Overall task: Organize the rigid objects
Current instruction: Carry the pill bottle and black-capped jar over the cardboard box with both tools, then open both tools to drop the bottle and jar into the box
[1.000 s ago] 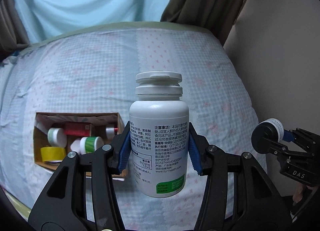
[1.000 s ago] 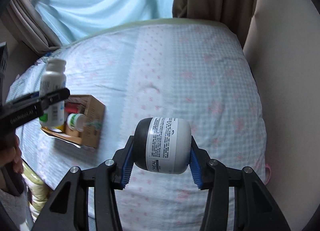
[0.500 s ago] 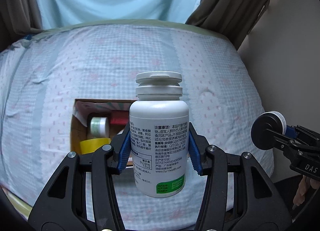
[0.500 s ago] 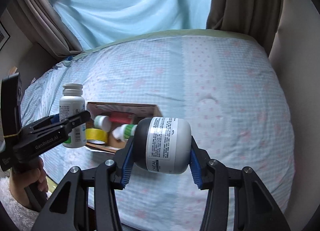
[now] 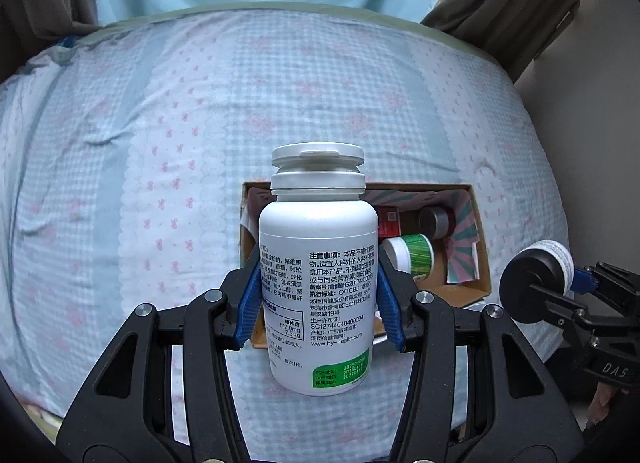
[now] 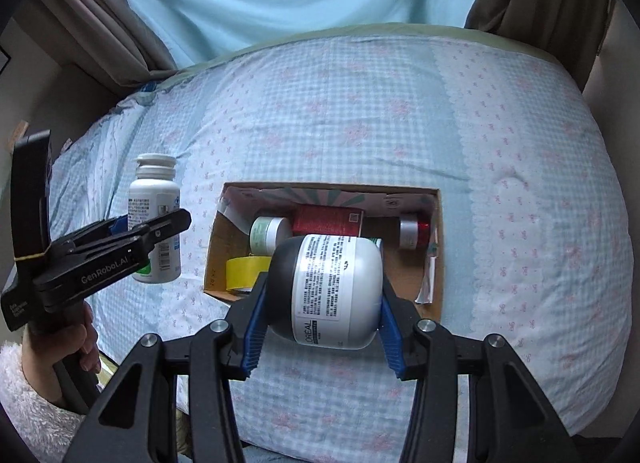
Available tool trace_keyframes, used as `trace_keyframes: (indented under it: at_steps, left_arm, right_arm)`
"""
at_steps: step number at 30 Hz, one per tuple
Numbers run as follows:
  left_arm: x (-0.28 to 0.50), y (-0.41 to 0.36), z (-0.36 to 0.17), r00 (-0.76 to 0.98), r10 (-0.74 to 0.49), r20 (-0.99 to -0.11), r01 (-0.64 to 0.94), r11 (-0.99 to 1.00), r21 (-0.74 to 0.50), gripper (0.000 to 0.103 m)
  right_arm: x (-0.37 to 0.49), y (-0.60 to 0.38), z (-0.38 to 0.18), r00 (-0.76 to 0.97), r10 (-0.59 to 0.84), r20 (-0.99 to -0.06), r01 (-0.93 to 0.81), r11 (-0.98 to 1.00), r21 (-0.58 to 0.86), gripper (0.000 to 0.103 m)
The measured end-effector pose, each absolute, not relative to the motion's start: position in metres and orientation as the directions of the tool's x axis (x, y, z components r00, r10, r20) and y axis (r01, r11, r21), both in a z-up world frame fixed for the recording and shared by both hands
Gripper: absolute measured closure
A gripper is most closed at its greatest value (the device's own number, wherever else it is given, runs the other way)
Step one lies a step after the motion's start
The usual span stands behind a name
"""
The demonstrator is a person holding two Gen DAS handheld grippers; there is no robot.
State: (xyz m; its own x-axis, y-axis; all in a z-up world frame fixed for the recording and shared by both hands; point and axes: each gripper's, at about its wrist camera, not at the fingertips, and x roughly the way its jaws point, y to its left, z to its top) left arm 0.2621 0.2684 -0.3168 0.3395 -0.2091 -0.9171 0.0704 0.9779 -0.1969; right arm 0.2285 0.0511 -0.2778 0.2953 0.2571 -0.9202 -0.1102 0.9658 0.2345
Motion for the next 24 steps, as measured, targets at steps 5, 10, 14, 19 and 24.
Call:
trace_keyframes:
  at_steps: [5,10,14,19,24]
  left_arm:
    - [0.286,0.28,-0.357,0.276,-0.22,-0.936,0.052,0.976,-0.214,0.057]
    - [0.306,0.272,-0.392,0.203,-0.226,-0.953,0.08,0.974,-0.214,0.057]
    - [0.314,0.251,-0.407,0.167,-0.25,-0.954,0.133,0.964,-0.23,0.057]
    - [0.32,0.231,-0.422,0.123,-0.283,-0.951,0.148,0.953,-0.264,0.057]
    - [0.325,0.221,-0.428,0.117,-0.238,-0.964,0.176,0.96,-0.216,0.056]
  right_arm:
    - [0.249,0.078,-0.322,0.202,0.24,-0.95,-0.143,0.966,0.214,0.058]
    - [0.269,0.092,-0.369,0.122,0.232,-0.965,-0.133,0.967,0.215,0.058]
    - [0.281,0.098,-0.405,0.07,0.227,-0.971,-0.132,0.967,0.217,0.058]
    - [0.289,0.101,-0.433,0.014,0.228,-0.973,-0.129,0.966,0.225,0.058]
    - [0.293,0.101,-0.443,-0.004,0.235,-0.972,-0.153,0.96,0.233,0.058]
